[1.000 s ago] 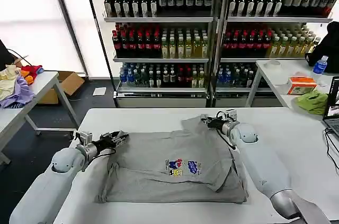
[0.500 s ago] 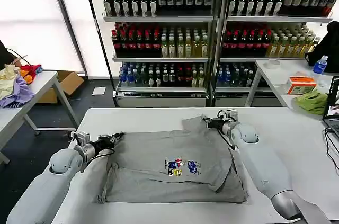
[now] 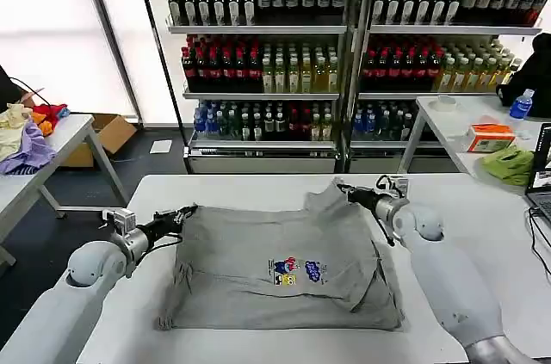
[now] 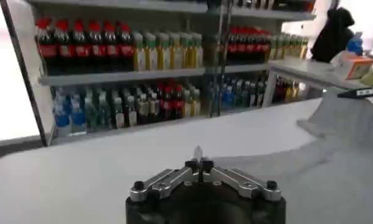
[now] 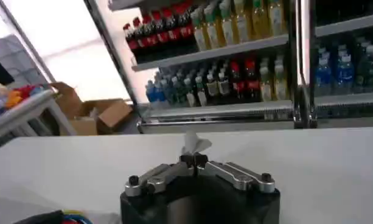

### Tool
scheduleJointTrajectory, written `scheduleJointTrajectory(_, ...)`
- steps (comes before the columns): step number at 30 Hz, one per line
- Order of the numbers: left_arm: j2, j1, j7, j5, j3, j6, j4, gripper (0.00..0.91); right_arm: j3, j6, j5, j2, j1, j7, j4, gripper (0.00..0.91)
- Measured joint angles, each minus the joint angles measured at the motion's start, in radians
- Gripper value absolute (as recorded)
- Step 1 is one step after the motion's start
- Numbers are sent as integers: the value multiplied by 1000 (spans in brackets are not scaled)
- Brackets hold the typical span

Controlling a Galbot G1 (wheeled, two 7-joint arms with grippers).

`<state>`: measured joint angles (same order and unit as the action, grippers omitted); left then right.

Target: Fold and organize the clothes.

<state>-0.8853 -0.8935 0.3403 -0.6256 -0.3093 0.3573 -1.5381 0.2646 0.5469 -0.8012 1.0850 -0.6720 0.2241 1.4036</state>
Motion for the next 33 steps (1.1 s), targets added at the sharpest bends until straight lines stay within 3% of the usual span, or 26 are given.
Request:
scheduleJointTrajectory(15, 71, -250, -50, -8, -156, -39, -226, 0, 248, -14, -56, -18, -416, 5, 387, 0)
scheduleJointTrajectory(30, 33, -581, -65, 110, -257, -97, -373, 20, 387, -77, -4, 15, -789, 28, 566, 0)
scheduleJointTrajectory(31, 27, -603, -65, 121, -261, -97, -383, 524, 390, -79, -1, 16, -804, 28, 573, 0)
scheduleJointTrajectory(32, 21, -622, -64, 131, -264, -97, -391, 715, 392, -80, 3, 19, -818, 27, 579, 20)
scheduleJointTrajectory(33, 16, -641, -64, 142, -267, -97, -396, 907, 394, -81, 7, 21, -831, 27, 584, 322)
